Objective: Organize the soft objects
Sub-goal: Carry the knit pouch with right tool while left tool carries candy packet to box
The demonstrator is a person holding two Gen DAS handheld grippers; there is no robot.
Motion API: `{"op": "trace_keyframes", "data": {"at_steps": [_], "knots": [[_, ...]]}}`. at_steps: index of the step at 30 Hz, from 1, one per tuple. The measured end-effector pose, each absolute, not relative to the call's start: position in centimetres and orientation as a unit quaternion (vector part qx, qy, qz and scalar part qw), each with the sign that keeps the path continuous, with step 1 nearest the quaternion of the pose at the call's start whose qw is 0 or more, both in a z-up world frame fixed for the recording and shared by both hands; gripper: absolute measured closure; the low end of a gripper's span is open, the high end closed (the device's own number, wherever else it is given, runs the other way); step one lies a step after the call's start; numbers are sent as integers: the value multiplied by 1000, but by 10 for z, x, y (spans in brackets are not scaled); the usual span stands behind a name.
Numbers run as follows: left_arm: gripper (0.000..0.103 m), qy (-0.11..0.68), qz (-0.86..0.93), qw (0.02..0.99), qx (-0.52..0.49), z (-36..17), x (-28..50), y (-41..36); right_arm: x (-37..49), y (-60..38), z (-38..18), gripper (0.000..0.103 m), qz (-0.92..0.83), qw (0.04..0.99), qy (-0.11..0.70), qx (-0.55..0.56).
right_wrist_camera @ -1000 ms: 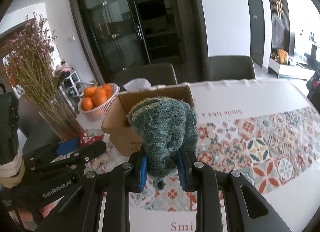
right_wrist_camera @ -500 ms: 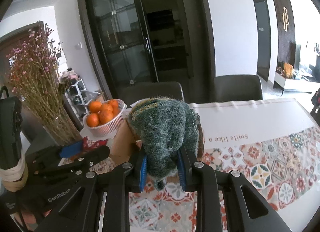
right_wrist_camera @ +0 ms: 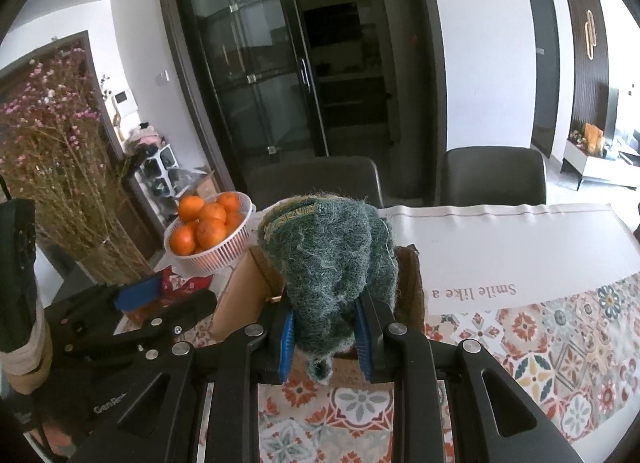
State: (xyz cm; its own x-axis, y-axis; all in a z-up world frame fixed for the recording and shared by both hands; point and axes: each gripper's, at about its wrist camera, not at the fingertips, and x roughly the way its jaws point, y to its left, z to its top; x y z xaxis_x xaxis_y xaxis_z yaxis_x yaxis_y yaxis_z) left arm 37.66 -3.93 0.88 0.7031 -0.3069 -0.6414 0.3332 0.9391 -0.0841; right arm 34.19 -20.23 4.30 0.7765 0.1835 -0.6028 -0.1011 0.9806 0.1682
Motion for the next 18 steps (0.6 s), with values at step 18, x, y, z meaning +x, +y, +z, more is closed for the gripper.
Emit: {"op": "trace_keyframes", "data": {"at_steps": [18], "knots": [[53,421,-166,891,33,-44,434,-43,418,-195,-23,77,108,886,444,80]]}}
